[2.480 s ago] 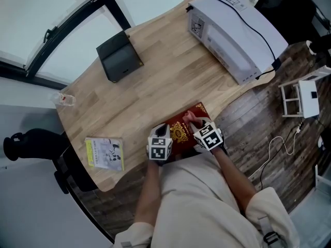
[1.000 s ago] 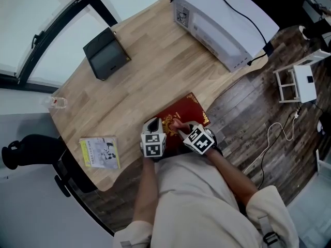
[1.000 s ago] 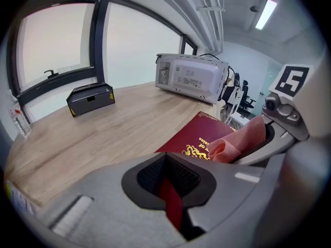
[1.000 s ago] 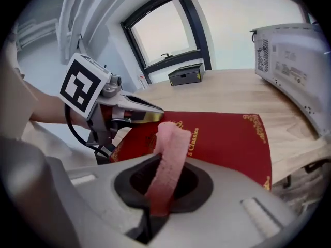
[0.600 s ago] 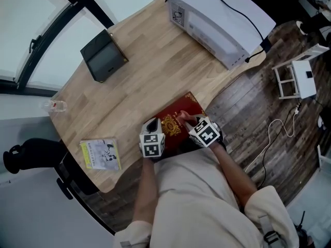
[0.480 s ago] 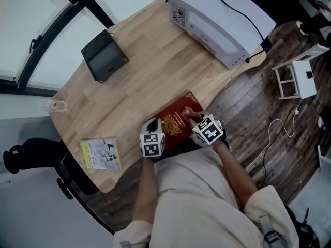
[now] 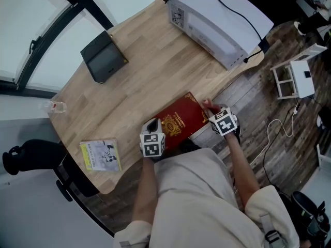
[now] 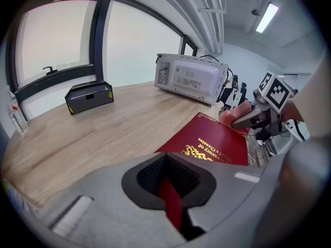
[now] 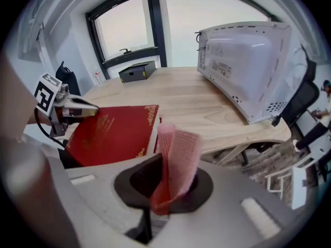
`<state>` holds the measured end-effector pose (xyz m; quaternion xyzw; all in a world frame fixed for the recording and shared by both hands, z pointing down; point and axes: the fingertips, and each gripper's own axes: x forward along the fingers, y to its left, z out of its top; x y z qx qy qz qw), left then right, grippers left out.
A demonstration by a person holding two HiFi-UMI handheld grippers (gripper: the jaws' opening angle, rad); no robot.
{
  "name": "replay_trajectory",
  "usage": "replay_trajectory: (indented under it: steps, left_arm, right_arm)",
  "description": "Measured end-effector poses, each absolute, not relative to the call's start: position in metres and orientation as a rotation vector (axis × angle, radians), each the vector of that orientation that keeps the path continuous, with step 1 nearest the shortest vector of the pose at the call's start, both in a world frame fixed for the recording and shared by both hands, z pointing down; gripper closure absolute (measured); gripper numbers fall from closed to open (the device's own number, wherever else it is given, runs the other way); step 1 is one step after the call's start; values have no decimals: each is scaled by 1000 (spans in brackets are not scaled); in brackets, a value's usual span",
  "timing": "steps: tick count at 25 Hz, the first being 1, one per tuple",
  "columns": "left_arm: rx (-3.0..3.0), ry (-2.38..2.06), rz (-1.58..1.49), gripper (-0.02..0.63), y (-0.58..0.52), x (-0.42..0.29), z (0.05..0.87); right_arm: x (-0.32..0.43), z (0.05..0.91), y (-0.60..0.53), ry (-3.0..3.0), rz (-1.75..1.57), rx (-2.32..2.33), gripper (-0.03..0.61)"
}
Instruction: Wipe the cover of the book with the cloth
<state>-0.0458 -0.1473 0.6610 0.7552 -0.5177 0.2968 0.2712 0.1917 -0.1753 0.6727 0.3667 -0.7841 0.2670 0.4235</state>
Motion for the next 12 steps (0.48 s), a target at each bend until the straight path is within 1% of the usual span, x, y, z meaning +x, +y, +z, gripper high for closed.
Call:
replay_trajectory:
  steps: [2,4,9,12]
  left_arm:
    - [2035,-1397,800,606,-147,-46,661]
    - [2035,-1402,807,606,-147,-46,661]
    - [2039,-1409,818,606,-147,-46,661]
    - [2034,-1402,810,606,-149,-47,661]
  right_arm:
    - [191,660,-174,-2008,696,950,554]
    - [174,645,-168,-2091,733,933,554]
    - [108,629,-121,-2245,877,682,554]
    - [73,633,-93,-2269,865,541,554]
